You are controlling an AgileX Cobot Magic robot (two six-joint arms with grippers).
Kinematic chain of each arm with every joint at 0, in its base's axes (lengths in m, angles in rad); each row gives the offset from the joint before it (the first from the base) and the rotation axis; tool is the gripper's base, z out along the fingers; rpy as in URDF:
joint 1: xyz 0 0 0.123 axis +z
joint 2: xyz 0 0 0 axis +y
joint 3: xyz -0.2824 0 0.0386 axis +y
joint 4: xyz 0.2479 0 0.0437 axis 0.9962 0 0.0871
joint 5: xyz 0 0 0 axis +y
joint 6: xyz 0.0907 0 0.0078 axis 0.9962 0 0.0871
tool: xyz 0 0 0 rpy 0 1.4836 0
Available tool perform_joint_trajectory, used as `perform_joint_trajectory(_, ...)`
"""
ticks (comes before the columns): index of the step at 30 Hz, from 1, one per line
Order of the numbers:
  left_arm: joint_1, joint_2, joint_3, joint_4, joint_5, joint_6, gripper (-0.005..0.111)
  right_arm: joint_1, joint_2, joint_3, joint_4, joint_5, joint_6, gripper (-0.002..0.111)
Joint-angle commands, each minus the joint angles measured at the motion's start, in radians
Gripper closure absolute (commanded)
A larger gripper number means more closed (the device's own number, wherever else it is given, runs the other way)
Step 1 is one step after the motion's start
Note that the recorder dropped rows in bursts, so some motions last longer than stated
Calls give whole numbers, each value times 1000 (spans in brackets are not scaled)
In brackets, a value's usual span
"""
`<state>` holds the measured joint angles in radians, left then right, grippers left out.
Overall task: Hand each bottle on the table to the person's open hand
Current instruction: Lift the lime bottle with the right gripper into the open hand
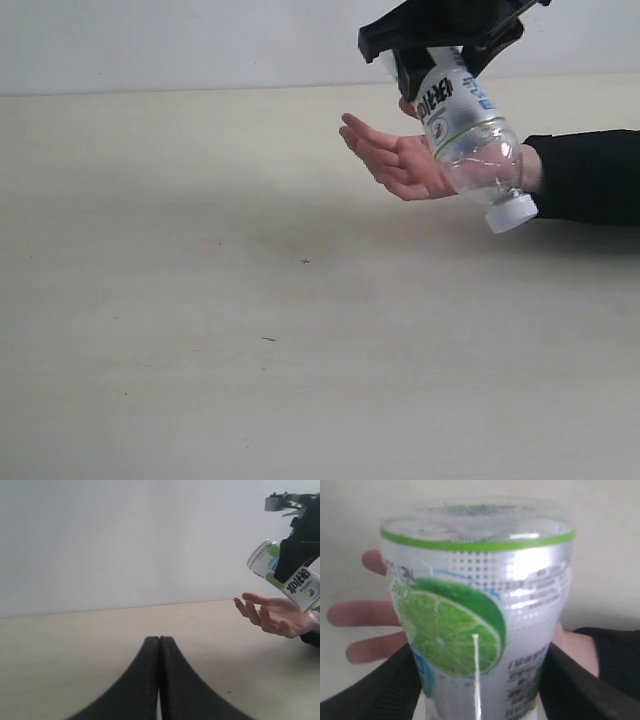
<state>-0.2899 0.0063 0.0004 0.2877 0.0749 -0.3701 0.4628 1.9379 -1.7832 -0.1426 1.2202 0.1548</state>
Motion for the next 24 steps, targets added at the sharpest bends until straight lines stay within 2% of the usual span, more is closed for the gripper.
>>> perform_joint_trajectory(1,0,-6,0,1,-9,-1,107,-5,83,-67,76,1,-39,108)
perform_joint_trajectory(9,0,-6,0,1,-9,-1,107,-5,161,-158,62,1,-20,108)
perform_joint_trajectory(13,0,-6,0,1,-9,-1,107,-5,170,-158,8,1,25,108)
perform_joint_trajectory(24,0,-6,0,1,-9,-1,107,-5,172,-158,32,1,29,108)
